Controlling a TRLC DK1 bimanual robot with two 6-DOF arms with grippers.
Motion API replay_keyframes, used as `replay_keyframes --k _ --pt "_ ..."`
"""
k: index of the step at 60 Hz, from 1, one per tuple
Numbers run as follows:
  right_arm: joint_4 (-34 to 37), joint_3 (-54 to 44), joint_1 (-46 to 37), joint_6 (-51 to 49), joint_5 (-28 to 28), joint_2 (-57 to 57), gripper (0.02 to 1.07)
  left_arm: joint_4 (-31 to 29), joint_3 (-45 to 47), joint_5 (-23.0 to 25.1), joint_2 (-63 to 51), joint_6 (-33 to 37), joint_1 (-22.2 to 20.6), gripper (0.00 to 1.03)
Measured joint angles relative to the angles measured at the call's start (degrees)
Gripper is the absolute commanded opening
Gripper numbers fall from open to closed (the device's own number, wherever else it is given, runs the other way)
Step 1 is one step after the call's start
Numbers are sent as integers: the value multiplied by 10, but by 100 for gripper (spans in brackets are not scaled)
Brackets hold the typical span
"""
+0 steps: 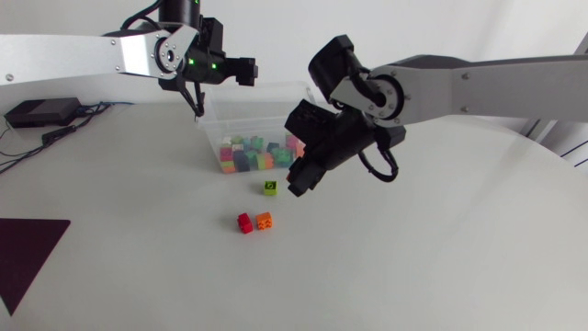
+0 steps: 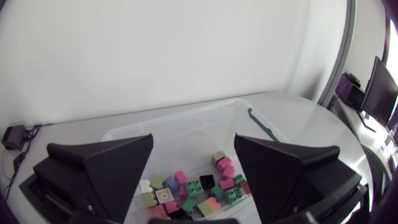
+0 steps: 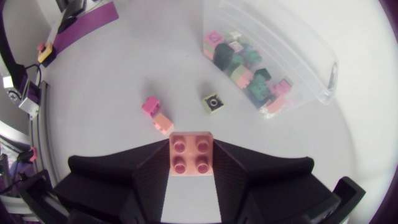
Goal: Place the duplo bricks in the container
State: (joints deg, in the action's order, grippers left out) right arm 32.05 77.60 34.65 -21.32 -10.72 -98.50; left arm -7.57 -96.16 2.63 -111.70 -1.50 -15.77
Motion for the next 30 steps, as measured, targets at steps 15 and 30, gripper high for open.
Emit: replay_keyframes --k 15,30 --pt "-31 52 -7 32 0 0 27 -60 60 4 97 15 10 99" --pt "-54 129 -22 60 1 -36 27 -115 159 23 198 68 23 98"
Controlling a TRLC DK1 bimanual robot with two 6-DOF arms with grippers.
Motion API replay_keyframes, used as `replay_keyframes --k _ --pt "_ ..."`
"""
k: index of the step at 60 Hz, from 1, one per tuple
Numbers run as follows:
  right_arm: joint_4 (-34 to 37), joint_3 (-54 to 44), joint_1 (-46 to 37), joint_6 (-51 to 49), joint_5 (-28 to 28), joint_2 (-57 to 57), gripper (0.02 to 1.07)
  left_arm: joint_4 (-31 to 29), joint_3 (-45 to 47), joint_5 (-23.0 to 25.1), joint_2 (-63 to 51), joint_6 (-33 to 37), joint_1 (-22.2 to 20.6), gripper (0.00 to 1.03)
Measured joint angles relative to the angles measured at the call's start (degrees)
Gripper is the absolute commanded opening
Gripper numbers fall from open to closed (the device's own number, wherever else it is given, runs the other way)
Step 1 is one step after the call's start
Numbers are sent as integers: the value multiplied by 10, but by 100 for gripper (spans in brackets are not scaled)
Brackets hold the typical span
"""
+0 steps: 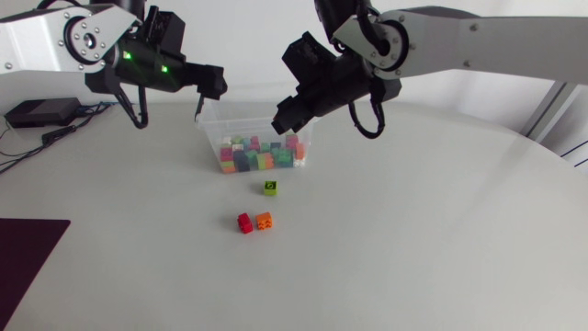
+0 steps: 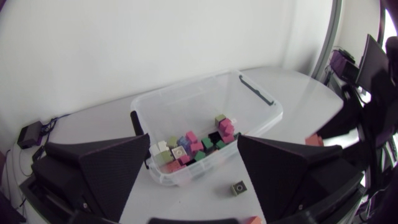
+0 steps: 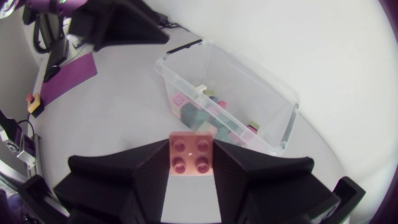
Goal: Place the duplo bricks in the container
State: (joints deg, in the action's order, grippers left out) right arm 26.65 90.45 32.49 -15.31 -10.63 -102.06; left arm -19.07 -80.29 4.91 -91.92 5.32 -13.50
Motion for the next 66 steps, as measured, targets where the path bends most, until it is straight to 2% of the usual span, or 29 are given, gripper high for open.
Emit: replay_keyframes --k 24,38,66 --pt "-16 75 -3 29 19 -67 27 -26 145 36 83 85 -2 98" --pt "-28 115 -3 34 23 -101 27 -40 187 39 101 113 -20 98" --pt "-29 232 -3 47 46 -204 28 -50 256 49 109 164 -22 98"
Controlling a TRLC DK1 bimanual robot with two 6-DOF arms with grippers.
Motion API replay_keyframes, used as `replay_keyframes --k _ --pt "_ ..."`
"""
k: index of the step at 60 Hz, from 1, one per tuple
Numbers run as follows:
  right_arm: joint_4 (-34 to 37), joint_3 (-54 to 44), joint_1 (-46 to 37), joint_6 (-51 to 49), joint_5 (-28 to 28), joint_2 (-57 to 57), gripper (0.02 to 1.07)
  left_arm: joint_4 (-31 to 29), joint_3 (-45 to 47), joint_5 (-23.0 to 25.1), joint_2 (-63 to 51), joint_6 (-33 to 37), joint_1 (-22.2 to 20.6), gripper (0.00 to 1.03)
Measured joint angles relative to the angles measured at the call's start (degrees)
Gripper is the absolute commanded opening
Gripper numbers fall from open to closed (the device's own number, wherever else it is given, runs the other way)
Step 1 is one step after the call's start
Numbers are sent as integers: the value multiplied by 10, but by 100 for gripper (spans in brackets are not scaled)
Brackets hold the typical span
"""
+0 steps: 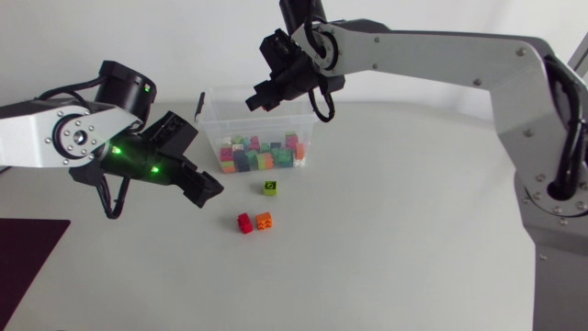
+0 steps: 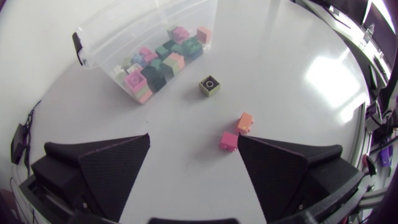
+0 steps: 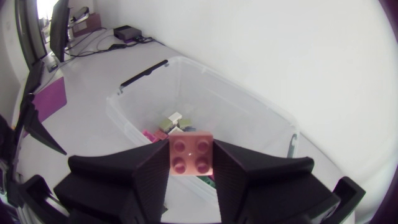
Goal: Place the duplo bricks in the container
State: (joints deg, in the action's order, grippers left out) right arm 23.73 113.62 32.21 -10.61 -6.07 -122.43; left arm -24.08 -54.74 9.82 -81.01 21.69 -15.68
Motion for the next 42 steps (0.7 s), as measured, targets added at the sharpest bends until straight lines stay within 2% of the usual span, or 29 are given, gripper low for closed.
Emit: replay_keyframes --k 30,32,35,37,39,42 --pt "0 99 5 4 26 -61 29 -1 23 7 1 24 2 98" --pt "0 104 5 4 30 -64 34 0 24 7 1 24 2 98" --pt "1 111 5 4 32 -70 52 -1 24 7 1 24 2 98" --pt "3 118 7 4 37 -75 81 0 24 7 1 24 3 98" --pt "11 128 7 6 39 -80 105 -1 24 7 1 25 3 98" --pt "35 150 7 12 41 -90 103 -1 24 7 1 26 5 98"
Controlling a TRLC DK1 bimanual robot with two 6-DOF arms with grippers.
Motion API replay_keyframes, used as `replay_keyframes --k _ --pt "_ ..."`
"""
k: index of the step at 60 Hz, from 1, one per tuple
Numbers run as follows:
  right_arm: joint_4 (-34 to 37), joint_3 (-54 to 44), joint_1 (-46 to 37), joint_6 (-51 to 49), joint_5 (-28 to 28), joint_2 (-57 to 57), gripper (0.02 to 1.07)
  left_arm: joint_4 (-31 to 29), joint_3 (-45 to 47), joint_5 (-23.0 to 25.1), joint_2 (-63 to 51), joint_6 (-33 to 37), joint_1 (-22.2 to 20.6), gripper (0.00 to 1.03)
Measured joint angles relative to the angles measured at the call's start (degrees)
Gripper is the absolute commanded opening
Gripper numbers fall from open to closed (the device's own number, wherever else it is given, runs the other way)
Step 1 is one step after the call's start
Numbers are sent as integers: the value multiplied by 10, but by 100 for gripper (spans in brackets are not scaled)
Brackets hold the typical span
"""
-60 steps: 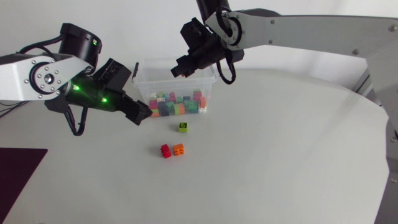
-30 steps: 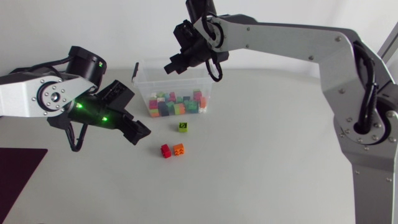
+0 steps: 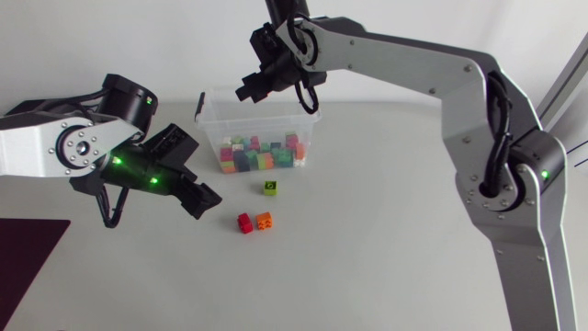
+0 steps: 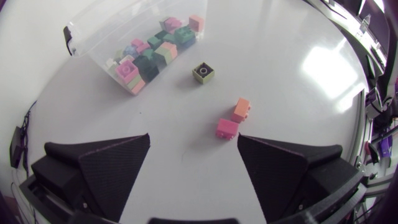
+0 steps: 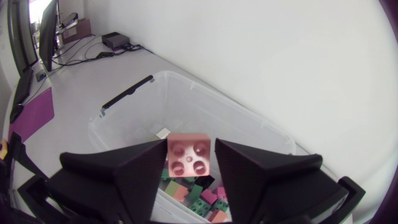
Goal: Place the duplo bricks in the container
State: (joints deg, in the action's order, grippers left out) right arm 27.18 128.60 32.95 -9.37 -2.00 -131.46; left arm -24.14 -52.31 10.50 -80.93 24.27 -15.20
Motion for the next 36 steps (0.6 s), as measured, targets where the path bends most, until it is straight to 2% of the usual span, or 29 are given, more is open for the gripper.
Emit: replay_keyframes --k 14,18,36 --pt "148 92 -18 29 -12 -13 103 0 0 0 0 0 2 98" --pt "166 91 -31 33 -20 -2 103 1 0 0 -4 1 0 98" --pt "143 -163 -61 12 -33 169 103 17 0 0 -67 13 -43 98"
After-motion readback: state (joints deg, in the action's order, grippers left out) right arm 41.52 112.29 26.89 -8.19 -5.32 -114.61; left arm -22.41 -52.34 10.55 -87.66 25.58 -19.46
